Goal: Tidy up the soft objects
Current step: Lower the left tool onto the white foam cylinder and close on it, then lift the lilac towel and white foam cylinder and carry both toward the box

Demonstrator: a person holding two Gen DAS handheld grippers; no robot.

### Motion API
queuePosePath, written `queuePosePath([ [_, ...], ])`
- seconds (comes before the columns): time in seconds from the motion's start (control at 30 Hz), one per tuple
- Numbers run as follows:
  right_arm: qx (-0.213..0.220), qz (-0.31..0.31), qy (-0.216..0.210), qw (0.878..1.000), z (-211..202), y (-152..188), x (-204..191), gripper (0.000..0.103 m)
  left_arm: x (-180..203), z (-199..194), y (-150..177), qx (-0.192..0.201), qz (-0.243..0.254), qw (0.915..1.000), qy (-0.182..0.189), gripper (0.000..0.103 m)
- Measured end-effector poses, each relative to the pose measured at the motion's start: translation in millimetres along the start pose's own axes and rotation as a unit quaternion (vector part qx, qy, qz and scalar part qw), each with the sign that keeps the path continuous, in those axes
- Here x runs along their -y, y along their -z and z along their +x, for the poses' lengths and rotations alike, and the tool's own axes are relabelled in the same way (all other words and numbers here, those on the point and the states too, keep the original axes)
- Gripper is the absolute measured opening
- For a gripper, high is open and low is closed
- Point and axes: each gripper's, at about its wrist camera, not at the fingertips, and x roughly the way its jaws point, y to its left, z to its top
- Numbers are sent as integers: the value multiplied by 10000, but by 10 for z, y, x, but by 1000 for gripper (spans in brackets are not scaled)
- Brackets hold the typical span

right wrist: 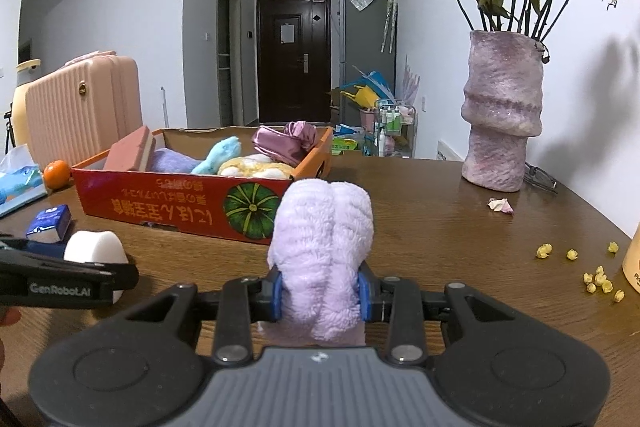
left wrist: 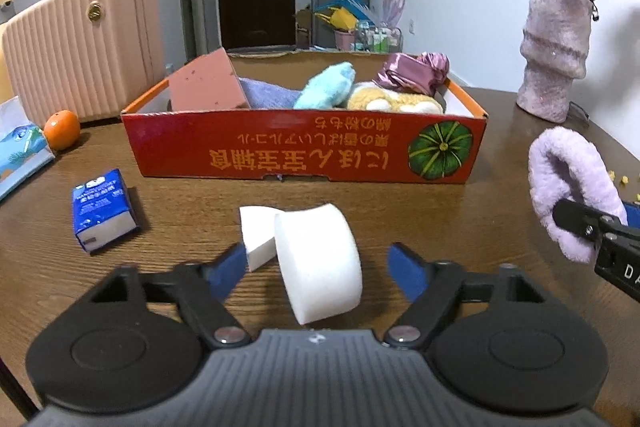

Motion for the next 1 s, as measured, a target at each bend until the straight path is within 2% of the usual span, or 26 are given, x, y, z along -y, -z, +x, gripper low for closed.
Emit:
queuePosePath([
  [0.03, 2, -2, -3, 10000, -1, -1, -2, 33, 4, 5, 4, -32, 14, 10000, 28, 58],
  [0.1, 10, -8, 0, 10000, -3, -1, -5, 33, 8, 10, 8, -61, 47, 10000, 49, 36],
  [0.17, 21, -9, -1, 10000, -7, 3, -5, 33, 5, 15, 12, -106, 53, 9999, 86, 30],
  [0.67, 155, -122, 32, 9998, -39, 9, -55, 33, -8, -81, -6, 106, 14, 9997, 237, 29],
  [1.0, 374, 46, 19, 9993, -80, -33, -140, 34, -70, -281, -119, 566, 15, 9981, 240, 29],
])
